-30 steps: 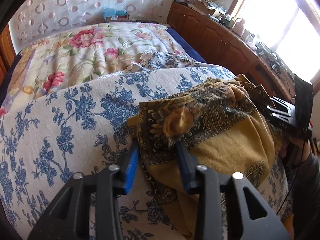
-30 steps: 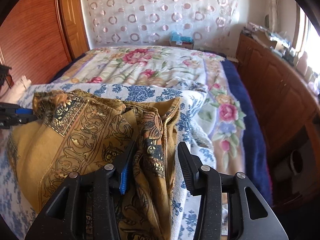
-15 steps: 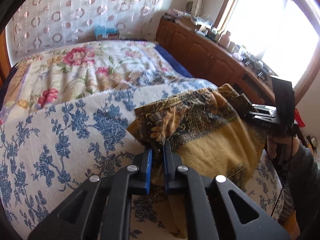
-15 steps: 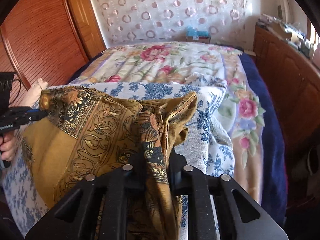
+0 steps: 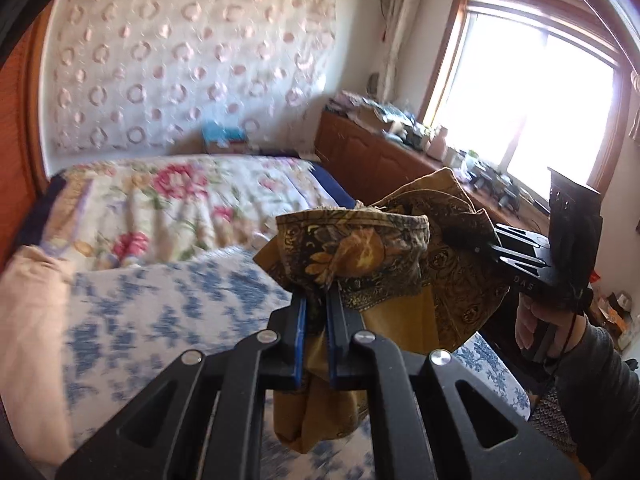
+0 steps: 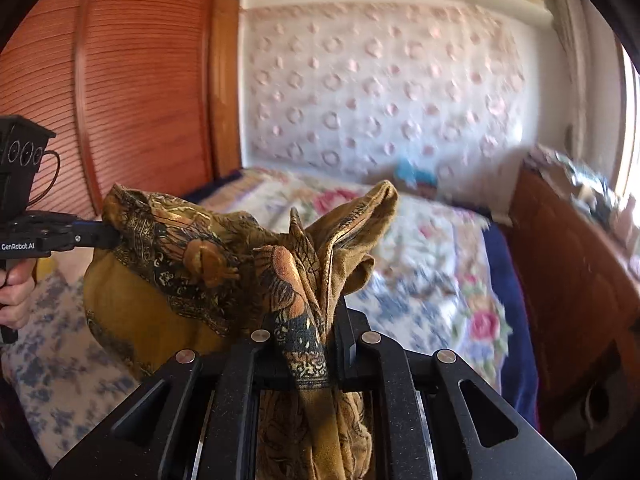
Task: Fold small clothes
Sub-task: 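Carry the shirt bundle with both grippers beside the yellow plush toy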
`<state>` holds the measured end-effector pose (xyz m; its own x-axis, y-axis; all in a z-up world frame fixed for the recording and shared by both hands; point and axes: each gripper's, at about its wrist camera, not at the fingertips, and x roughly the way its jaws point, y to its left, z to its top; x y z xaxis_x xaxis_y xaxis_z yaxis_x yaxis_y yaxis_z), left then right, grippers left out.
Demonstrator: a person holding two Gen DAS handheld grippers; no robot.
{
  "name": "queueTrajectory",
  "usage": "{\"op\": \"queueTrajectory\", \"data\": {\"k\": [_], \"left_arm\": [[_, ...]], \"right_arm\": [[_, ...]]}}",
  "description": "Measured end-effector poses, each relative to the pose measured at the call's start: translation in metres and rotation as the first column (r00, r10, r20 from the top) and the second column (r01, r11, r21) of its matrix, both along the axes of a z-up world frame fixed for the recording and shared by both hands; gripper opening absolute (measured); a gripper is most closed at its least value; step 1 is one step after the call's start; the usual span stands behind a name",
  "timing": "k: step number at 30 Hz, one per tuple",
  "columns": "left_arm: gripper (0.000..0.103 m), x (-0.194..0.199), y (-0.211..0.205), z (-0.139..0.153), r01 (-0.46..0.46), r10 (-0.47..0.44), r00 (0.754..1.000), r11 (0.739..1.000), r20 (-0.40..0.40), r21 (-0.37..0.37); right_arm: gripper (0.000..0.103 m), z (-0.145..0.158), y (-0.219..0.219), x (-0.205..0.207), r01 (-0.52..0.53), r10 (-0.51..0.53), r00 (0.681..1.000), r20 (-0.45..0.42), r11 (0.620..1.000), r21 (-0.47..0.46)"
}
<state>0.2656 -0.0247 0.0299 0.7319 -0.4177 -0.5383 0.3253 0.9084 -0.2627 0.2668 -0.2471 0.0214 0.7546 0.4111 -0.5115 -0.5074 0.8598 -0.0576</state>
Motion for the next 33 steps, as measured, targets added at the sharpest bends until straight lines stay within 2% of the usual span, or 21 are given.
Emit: {"op": "queueTrajectory", "data": {"k": [5,10,14,18,22,23,28,33], "left_arm": [[0.005,-0.042,0.07,0.017,-0.106,0.105,0.994,0.994,0.039,0.021],[0.005,-0.076,0.147,0.011,-0.234,0.232,0.971,0.972,0.059,0.026],[0.005,-0.094,0.212,-0.007,-0.336,0.336,0.941,0.942,0.041,0.008],[0.005,-0.099,0.257,-0.039,-0.413,0.413,0.911,0.911,0.004,-0.005],[0.005,-0.101,0.285,-0.075,-0.474,0.473,0.88,0.88,-0.044,-0.021],[0.005,-0.1,0.289,-0.083,-0.499,0.498,0.865,0.866,-0.055,-0.014],[0.005,-0.107,0.304,-0.113,-0.567,0.564,0.821,0.823,-0.091,-0.017],[0.005,-0.117,0.308,-0.123,-0.589,0.583,0.805,0.807,-0.115,-0.037]], "right_arm": [[0.01,0.021,0.061,-0.002,-0.097,0.097,0.995,0.031,0.995,0.015],[0.01,0.028,0.142,0.008,-0.208,0.208,0.977,0.042,0.978,-0.006],[0.01,0.026,0.216,0.021,-0.304,0.306,0.951,0.037,0.952,-0.04],[0.01,0.018,0.284,0.037,-0.364,0.366,0.93,0.013,0.928,-0.081],[0.01,0.007,0.349,0.061,-0.41,0.413,0.911,-0.012,0.902,-0.131],[0.01,0.003,0.364,0.068,-0.423,0.425,0.905,-0.02,0.894,-0.147],[0.01,-0.019,0.439,0.087,-0.495,0.492,0.867,-0.076,0.837,-0.233],[0.01,-0.034,0.5,0.091,-0.546,0.544,0.834,-0.092,0.787,-0.287]]}}
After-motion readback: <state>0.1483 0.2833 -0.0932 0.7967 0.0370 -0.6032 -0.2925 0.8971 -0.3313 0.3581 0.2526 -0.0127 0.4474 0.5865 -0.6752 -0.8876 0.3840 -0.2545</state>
